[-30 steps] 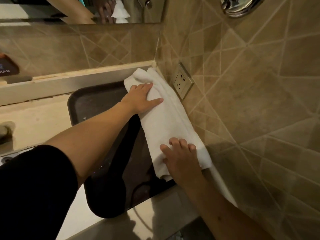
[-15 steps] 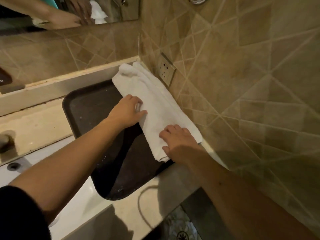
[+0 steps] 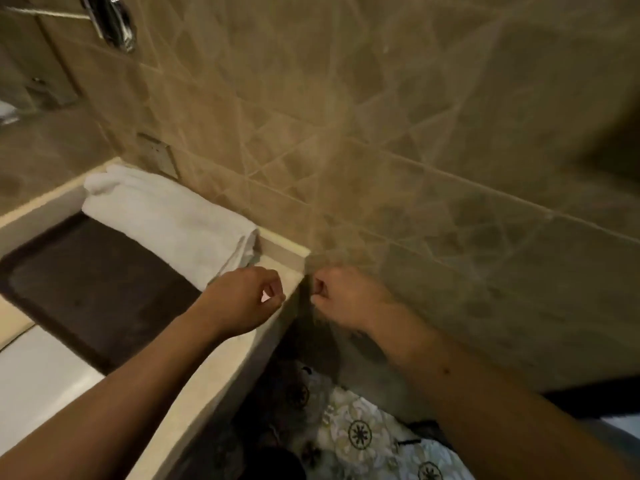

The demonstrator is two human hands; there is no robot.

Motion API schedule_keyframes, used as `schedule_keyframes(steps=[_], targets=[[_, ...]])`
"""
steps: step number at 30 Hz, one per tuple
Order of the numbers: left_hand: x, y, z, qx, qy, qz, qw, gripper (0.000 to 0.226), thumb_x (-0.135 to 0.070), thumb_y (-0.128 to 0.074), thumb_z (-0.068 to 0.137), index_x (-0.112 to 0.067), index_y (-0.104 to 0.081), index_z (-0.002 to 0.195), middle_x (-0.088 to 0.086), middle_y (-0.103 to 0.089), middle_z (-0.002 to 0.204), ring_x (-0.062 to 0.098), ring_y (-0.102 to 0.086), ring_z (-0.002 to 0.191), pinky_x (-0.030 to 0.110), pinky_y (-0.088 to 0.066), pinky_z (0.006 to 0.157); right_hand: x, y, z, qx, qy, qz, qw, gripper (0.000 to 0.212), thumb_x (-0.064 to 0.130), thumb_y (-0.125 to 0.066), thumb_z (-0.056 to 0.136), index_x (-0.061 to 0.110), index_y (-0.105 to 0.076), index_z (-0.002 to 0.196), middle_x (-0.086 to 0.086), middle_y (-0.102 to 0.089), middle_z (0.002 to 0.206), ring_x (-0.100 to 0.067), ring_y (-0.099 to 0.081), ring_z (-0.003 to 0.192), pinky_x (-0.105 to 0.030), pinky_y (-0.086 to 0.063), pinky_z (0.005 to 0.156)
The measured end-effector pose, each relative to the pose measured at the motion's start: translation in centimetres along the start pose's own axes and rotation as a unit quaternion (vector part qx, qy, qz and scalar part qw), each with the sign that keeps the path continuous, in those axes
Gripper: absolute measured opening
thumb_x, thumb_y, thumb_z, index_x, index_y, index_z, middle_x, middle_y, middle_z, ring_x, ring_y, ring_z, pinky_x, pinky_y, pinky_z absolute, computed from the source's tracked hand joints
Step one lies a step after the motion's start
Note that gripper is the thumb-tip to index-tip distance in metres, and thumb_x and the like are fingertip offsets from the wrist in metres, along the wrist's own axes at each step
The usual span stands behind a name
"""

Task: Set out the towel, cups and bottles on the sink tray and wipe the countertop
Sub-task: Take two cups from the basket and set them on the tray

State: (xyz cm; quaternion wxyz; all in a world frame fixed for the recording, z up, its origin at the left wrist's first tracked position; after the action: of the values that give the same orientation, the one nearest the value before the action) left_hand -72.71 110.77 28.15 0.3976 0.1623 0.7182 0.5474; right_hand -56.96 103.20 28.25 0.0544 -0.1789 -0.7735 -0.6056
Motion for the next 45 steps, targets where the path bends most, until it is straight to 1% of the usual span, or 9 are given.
schedule_keyframes(steps=[4, 8, 12, 17, 23, 31, 36, 41, 45], targets=[[-11.9, -2.7, -1.4, 0.024, -0.088, 0.020, 0.996, 0.017, -0.042, -0.063, 0.089, -0.027, -0.069, 0.094, -0.002, -0.073, 0.093, 0.021, -0.068, 0.087, 0.032, -0.052, 0.074, -6.9, 1.6, -11.8, -0.061, -0.077, 0.037, 0.994, 0.016, 0.038, -0.060, 0.095, 0.022, -0.063, 0.092, -0.008, -0.069, 0.098, -0.027, -0.065, 0.091, -0.036, -0.052, 0.074], [-24.4, -6.0, -3.4, 0.042, -0.193, 0.037, 0.980, 0.016, -0.041, -0.066, 0.088, -0.027, -0.071, 0.096, -0.003, -0.074, 0.090, 0.019, -0.069, 0.086, 0.027, -0.049, 0.069, -13.7, 2.2, -25.3, -0.116, -0.169, 0.036, 0.978, 0.017, 0.041, -0.060, 0.094, 0.026, -0.061, 0.088, -0.002, -0.067, 0.090, -0.024, -0.064, 0.083, -0.033, -0.047, 0.066], [-36.8, -9.7, -6.4, 0.077, -0.286, 0.033, 0.955, 0.017, -0.044, -0.065, 0.088, -0.029, -0.070, 0.092, -0.008, -0.071, 0.085, 0.014, -0.067, 0.079, 0.037, -0.056, 0.073, -19.1, 1.8, -39.5, -0.180, -0.264, 0.056, 0.946, 0.018, 0.043, -0.059, 0.095, 0.025, -0.063, 0.095, 0.005, -0.064, 0.084, -0.017, -0.059, 0.075, -0.033, -0.048, 0.067], [-50.9, -14.9, -11.6, 0.096, -0.416, 0.053, 0.903, 0.016, -0.046, -0.066, 0.088, -0.031, -0.067, 0.091, -0.016, -0.064, 0.082, 0.005, -0.062, 0.073, 0.031, -0.056, 0.067, -23.7, -0.5, -56.0, -0.230, -0.386, 0.071, 0.891, 0.015, 0.043, -0.060, 0.094, 0.028, -0.062, 0.099, 0.003, -0.068, 0.095, -0.017, -0.061, 0.080, -0.032, -0.048, 0.069], [-64.6, -20.8, -17.6, 0.160, -0.536, 0.067, 0.826, 0.020, -0.050, -0.061, 0.090, -0.032, -0.068, 0.095, -0.015, -0.067, 0.090, 0.007, -0.061, 0.080, 0.027, -0.048, 0.071, -26.3, -4.1, -71.6, -0.262, -0.516, 0.097, 0.810, 0.013, 0.043, -0.063, 0.092, 0.031, -0.059, 0.092, 0.005, -0.067, 0.094, -0.017, -0.060, 0.081, -0.033, -0.050, 0.070], [-79.5, -29.3, -22.6, 0.213, -0.647, 0.081, 0.728, 0.018, -0.039, -0.066, 0.090, -0.022, -0.069, 0.094, -0.001, -0.071, 0.090, 0.017, -0.064, 0.081, 0.032, -0.053, 0.076, -30.5, -8.5, -84.7, -0.271, -0.639, 0.124, 0.710, 0.016, 0.047, -0.064, 0.089, 0.031, -0.063, 0.091, 0.008, -0.068, 0.090, -0.015, -0.063, 0.084, -0.036, -0.055, 0.071], [-88.5, -36.0, -22.1, 0.260, -0.675, 0.087, 0.685, 0.015, -0.044, -0.065, 0.089, -0.029, -0.067, 0.092, -0.007, -0.069, 0.091, 0.014, -0.064, 0.085, 0.033, -0.054, 0.078, -36.5, -10.4, -89.5, -0.246, -0.687, 0.160, 0.665, 0.014, 0.046, -0.063, 0.091, 0.033, -0.063, 0.090, 0.011, -0.064, 0.085, -0.010, -0.061, 0.079, -0.038, -0.058, 0.070], [-97.0, -42.9, -18.5, 0.313, -0.670, 0.077, 0.669, 0.010, -0.043, -0.064, 0.088, -0.034, -0.065, 0.092, -0.011, -0.067, 0.089, 0.011, -0.063, 0.086, 0.039, -0.055, 0.081, -44.8, -10.4, -93.2, -0.238, -0.713, 0.188, 0.632, 0.013, 0.044, -0.064, 0.091, 0.032, -0.062, 0.088, 0.012, -0.063, 0.084, -0.009, -0.060, 0.078, -0.038, -0.057, 0.069], [-102.5, -47.5, -15.1, 0.332, -0.657, 0.096, 0.670, 0.008, -0.042, -0.062, 0.090, -0.035, -0.063, 0.088, -0.013, -0.066, 0.084, 0.009, -0.062, 0.083, 0.034, -0.055, 0.078, -50.9, -10.3, -94.8, -0.230, -0.720, 0.213, 0.620, 0.013, 0.042, -0.063, 0.093, 0.030, -0.062, 0.090, 0.010, -0.064, 0.086, -0.010, -0.061, 0.080, -0.036, -0.057, 0.067]])
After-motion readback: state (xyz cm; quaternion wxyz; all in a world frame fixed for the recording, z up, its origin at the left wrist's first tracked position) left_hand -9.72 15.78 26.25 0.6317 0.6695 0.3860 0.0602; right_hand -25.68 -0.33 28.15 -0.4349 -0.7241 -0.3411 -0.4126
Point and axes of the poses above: each hand's wrist, its own z-axis towards the middle knuckle, its own y-axis out of the back of the hand, x = y × z, the point moved 5 cm from there along z, towards the middle knuckle
